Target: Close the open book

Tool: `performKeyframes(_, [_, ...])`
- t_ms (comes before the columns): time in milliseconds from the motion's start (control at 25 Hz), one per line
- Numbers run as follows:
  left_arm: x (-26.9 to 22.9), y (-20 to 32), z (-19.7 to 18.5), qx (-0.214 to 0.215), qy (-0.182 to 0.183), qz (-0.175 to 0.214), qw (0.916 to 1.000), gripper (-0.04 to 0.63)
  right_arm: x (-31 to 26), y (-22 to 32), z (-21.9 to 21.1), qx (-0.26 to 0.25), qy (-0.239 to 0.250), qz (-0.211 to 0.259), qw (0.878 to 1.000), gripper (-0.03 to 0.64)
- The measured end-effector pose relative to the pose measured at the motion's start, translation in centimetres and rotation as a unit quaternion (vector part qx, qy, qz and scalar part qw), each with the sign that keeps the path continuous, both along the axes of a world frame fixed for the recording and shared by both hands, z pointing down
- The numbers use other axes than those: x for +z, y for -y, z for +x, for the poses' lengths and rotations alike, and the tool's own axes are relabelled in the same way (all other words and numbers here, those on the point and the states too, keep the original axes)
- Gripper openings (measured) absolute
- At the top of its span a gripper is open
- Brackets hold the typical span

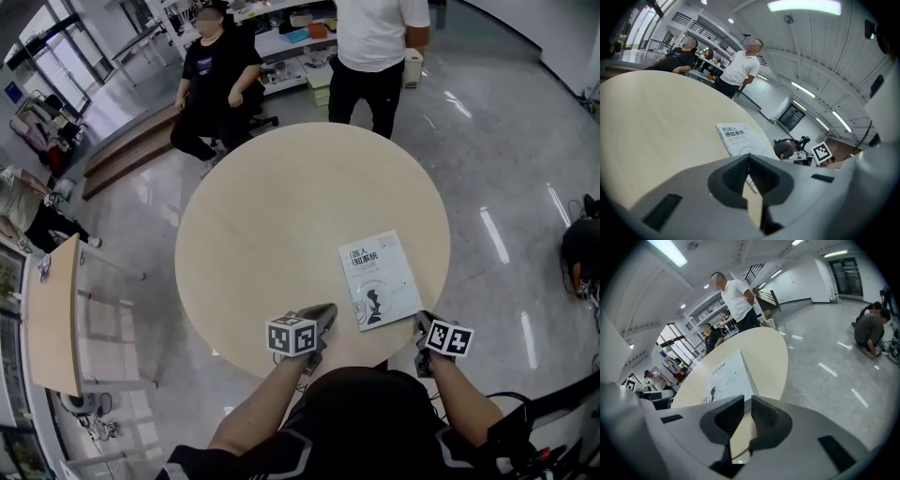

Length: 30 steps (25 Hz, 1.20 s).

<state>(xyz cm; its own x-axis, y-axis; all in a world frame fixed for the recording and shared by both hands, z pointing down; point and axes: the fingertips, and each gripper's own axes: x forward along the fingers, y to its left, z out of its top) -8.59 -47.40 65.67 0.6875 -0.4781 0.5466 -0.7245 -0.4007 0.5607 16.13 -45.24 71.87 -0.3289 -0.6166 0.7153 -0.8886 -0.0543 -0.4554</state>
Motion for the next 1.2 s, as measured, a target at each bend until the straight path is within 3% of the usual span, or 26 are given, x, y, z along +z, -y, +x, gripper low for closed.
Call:
performKeyframes(120, [-0.2, 0.0, -0.1, -0.008, -0.003, 0.003, 1.0000, -0.007, -0.6, 0.6, 1.2, 0.007, -0.038, 0.013, 0.999, 0.044])
performKeyframes(280, [-0.5, 0.0, 0.1, -0.013, -0.005, 0.006, 0.9999, -0.006, -1.8, 2.1, 0.0, -0.061, -0.076, 0.045, 0.994, 0.044])
performKeyframes(440, [-0.6, -0.1, 0.3, -0.024, -0.003, 0.006, 0.9997, -0.006, -2.0, 3.2, -2.1, -0.113, -0.067, 0.057, 0.990, 0.044])
performKeyframes(800, [-1.8, -0.9, -0.4, -0.068, 0.012, -0.006, 0.9976, -0.006, 0.0, 2.6, -3.1, -0.189, -0.072, 0.022, 0.979, 0.034])
performKeyframes(880, [-1.8, -1.1, -0.1, -0.081, 0.013, -0.007, 0.9966, -0.006, 0.4, 2.9, -2.8, -0.195, -0.070, 0.013, 0.978, -0.002])
performKeyframes(1200, [-3.0, -2.0, -0.1, -0.129, 0.018, 0.003, 0.9915, -0.006, 0.4, 3.1, -2.9, -0.229, -0.056, 0.028, 0.971, -0.002])
